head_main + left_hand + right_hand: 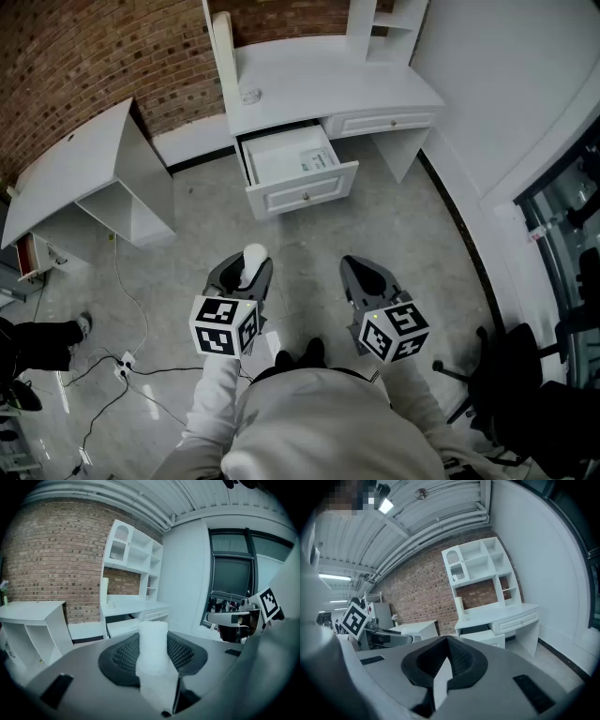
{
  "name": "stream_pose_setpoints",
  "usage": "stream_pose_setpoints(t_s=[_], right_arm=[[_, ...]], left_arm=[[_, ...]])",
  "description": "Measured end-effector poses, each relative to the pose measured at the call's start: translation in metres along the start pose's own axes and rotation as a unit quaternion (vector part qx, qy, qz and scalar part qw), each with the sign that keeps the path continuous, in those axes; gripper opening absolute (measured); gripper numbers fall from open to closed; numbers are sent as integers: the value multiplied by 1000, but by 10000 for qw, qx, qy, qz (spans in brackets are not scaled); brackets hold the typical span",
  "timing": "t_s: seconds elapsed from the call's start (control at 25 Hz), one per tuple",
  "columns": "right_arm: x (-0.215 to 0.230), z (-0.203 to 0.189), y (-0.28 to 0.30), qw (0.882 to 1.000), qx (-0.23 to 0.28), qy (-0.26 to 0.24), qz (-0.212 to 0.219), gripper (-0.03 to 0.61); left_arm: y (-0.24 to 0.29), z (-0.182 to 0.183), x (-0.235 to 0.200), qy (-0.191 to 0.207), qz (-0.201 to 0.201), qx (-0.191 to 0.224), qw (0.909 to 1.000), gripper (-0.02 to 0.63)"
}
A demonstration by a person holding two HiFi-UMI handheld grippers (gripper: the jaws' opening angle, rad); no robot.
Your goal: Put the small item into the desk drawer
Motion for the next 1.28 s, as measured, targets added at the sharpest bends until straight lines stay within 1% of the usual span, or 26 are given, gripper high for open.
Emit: stream_pose_setpoints(t_s=[0.2, 0.36, 0.6, 0.72, 1.0, 1.28], right_arm=[[4, -1, -1, 10000, 13, -44, 64, 28], [10, 0, -7, 9999, 65, -1, 115, 28], [27, 5, -15, 9997, 215, 94, -84, 28], [35, 5, -18, 9996, 218, 100, -123, 28], [47, 9, -17, 9991, 259, 324, -48, 28], [66, 17, 0, 9985, 291, 454, -85, 28]], left_arm=[[3, 1, 4, -9, 26, 22, 10000, 184], [5, -1, 10, -87, 81, 18, 9999, 184], [4, 10, 13, -113, 286, 257, 9992, 184], [5, 12, 15, -97, 387, 298, 9988, 184], [13, 19, 19, -102, 401, 273, 9988, 184], [39, 33, 7, -15, 426, 295, 9987, 184]])
Point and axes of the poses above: the fingertips, and each gripper's own axes: y forward along the fingers, x to its right, z out of its top, the point moved 8 cm from there along -y, backward along the fingers, and after that the axes turned 4 degrees about y, right-handed, at the moved point
